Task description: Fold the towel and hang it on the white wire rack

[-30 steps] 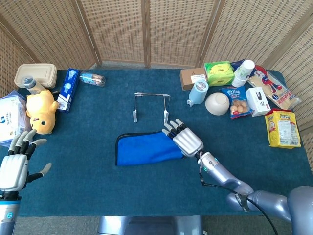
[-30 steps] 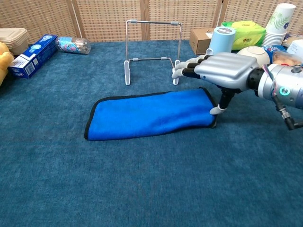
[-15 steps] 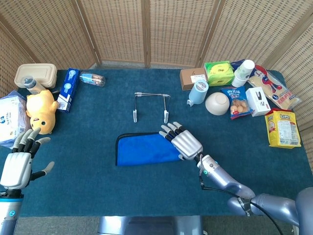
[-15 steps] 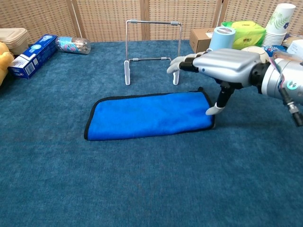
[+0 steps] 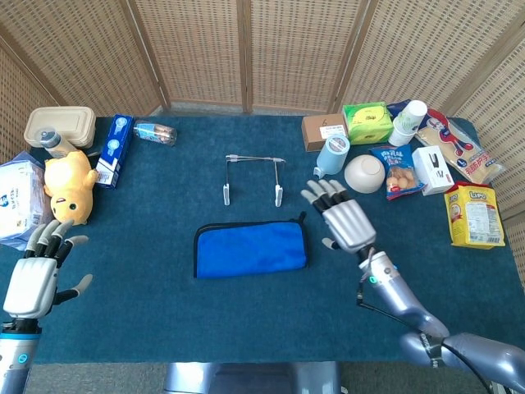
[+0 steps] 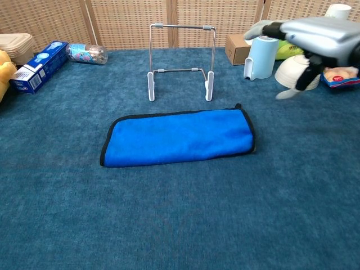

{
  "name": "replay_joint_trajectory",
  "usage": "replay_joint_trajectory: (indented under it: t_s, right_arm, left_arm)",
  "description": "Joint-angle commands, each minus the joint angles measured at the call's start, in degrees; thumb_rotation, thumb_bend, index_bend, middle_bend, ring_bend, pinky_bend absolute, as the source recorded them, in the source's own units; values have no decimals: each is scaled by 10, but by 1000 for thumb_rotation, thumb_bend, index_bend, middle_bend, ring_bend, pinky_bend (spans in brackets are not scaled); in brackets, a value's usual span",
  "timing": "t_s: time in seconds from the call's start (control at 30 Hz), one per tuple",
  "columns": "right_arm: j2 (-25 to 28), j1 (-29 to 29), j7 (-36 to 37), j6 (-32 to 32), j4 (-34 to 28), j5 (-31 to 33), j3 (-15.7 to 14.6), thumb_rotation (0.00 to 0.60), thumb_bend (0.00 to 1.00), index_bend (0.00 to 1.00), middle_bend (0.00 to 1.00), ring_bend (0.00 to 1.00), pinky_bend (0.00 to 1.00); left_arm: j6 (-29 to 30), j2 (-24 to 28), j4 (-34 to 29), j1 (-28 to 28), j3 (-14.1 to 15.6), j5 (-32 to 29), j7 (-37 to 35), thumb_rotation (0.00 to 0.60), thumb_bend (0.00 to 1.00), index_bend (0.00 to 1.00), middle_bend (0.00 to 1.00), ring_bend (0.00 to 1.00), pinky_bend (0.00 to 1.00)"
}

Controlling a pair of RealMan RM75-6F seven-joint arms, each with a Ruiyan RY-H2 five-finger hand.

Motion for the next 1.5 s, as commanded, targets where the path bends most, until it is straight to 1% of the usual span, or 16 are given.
replay_joint_trajectory:
  t_s: [0.03,0.2,0.5,0.8,1.0,1.13,1.5]
  right_arm:
    - [16,-24,9,22,-12,10,-2,600,116,0,1,0,0]
    - [42,-64,18,57,-34,14,-14,600,125,0,5,0,0]
    - [88,-118,17,94,-61,9,-37,600,124,0,7,0,0]
    - [102,-168,31,129,-67,15,-48,600,125,0,14,0,0]
    - [104,-198,48,145,-68,13,-55,600,124,0,15,0,0]
    - [105,-210,55,153,-68,8,-56,600,125,0,15,0,0]
    - [111,-234,62,168,-74,-5,-53,600,126,0,15,0,0]
  left_arm:
    - [-5,-1,8,0,5,1,8,600,331,284,127,0,0]
    - [-21,-3,30,-7,12,5,11,600,331,293,139,0,0]
    - [-35,-12,64,-22,8,11,16,600,331,300,154,0,0]
    - [-31,-24,86,-22,9,8,18,600,332,299,164,2,0]
    - [-33,-35,88,-28,0,0,7,600,331,301,180,10,0]
    - [-53,-43,88,-45,-7,-2,7,600,332,306,185,25,0]
    - [-148,-64,69,-122,-27,-8,14,600,330,310,193,44,0]
